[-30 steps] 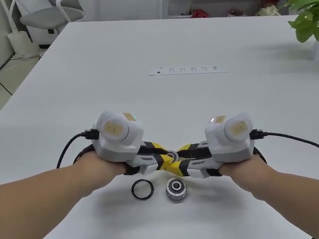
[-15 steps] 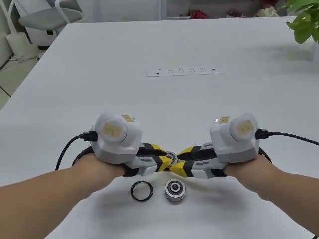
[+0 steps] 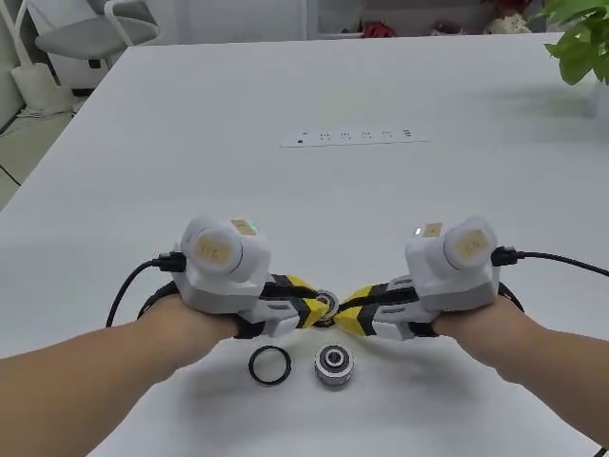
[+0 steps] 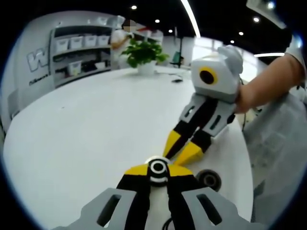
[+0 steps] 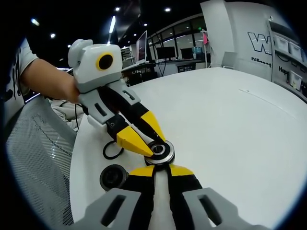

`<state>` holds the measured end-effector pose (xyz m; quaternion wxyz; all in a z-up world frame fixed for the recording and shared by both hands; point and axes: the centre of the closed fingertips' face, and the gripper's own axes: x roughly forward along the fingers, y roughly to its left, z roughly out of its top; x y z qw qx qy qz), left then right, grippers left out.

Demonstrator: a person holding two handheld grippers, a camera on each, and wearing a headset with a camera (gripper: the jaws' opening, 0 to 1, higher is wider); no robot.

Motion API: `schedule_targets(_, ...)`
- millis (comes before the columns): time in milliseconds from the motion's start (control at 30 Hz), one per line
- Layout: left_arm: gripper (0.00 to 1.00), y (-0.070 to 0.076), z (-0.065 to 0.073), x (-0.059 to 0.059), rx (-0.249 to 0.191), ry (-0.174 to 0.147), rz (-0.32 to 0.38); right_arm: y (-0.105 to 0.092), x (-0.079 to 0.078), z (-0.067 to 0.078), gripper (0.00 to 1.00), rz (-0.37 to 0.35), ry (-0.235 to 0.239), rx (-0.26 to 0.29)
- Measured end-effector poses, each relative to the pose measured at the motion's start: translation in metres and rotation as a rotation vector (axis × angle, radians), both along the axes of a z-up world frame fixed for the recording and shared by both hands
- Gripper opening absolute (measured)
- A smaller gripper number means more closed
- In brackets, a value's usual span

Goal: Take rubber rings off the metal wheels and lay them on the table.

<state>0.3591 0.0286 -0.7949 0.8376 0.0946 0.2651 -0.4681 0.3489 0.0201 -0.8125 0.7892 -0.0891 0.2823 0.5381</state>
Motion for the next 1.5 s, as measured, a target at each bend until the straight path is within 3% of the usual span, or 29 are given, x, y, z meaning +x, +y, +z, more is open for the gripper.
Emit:
schedule_targets(267, 0.12, 0.000, 0.000, 0.000, 0.000, -0.005, -0.002, -0.002, 0.003, 0.000, 0.01, -0.032, 0.049, 0.029)
schedule_targets(700, 0.12, -0.001, 0.000, -0.001, 0.006, -0.011, 0.004, -0.007, 0.006, 0.006, 0.00, -0.137, 0.181, 0.118)
schedule_targets(833, 0.12, -0.002, 0.000, -0.003, 0.033, -0.030, -0.002, -0.010, 0.009, 0.007, 0.00, -0.177, 0.214, 0.154)
schedule_targets(900, 0.12, -0.004, -0.001, -0.004, 0.060, -0.048, -0.017, -0.007, 0.010, 0.014, 0.00, -0.204, 0.239, 0.205)
schedule_targets(1267, 0.12, -0.005, -0.002, -0.003, 0.103, -0.062, -0.010, -0.008, 0.008, 0.015, 0.00, -0.214, 0.237, 0.201)
schedule_targets(1500, 0.13, -0.005, -0.002, -0.003, 0.115, -0.050, -0.001, -0.007, 0.007, 0.016, 0.00, -0.216, 0.236, 0.201)
